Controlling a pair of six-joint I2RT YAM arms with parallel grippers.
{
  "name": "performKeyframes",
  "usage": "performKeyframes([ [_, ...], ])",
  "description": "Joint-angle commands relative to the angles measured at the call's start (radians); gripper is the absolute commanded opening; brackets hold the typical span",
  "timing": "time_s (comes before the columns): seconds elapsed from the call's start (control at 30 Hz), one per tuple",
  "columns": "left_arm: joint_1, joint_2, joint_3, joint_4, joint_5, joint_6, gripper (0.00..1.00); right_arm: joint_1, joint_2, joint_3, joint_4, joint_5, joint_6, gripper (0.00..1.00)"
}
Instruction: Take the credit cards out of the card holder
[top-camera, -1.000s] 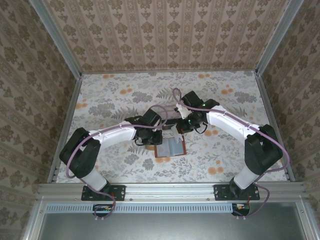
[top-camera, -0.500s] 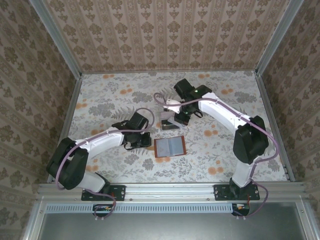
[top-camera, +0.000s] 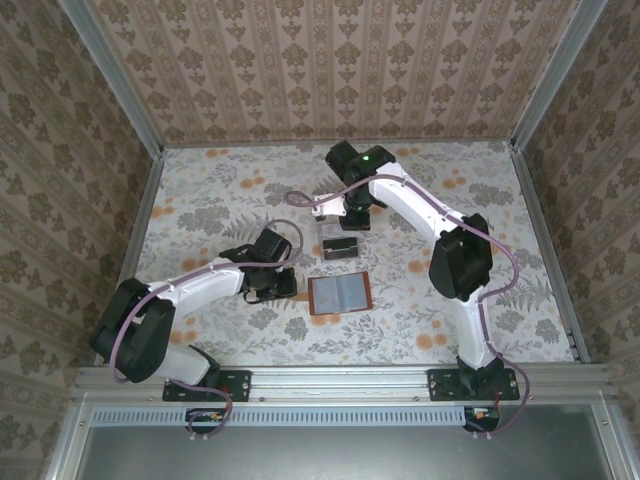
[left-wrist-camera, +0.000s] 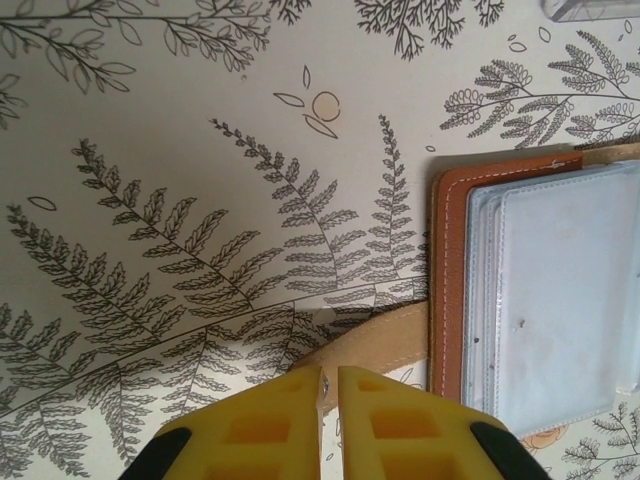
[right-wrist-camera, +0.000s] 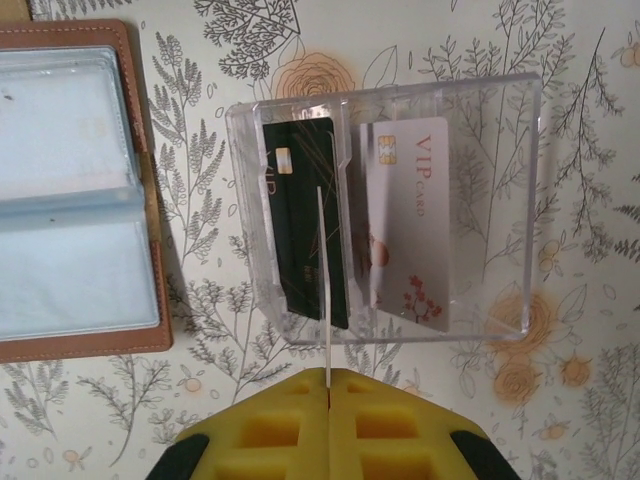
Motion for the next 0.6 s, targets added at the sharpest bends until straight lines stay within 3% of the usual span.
performKeyframes([
  [0.0, 0.008, -0.02, -0.012, -0.01, -0.01, -0.012, 0.14, 0.004, 0.066, 0.105, -0.112, 0.024, -0.079, 0.0],
  [0.33, 0.032, -0.016, -0.03, -0.004, -0.006, -0.014, 0.14, 0.011, 0.239, 0.348, -0.209, 0.035, -0.13, 0.0],
  [0.57, 0.048, -0.014, -0.032, -0.009, 0.002, -0.008, 0.14, 0.014, 0.27, 0.429, -0.212, 0.069, -0.153, 0.0],
])
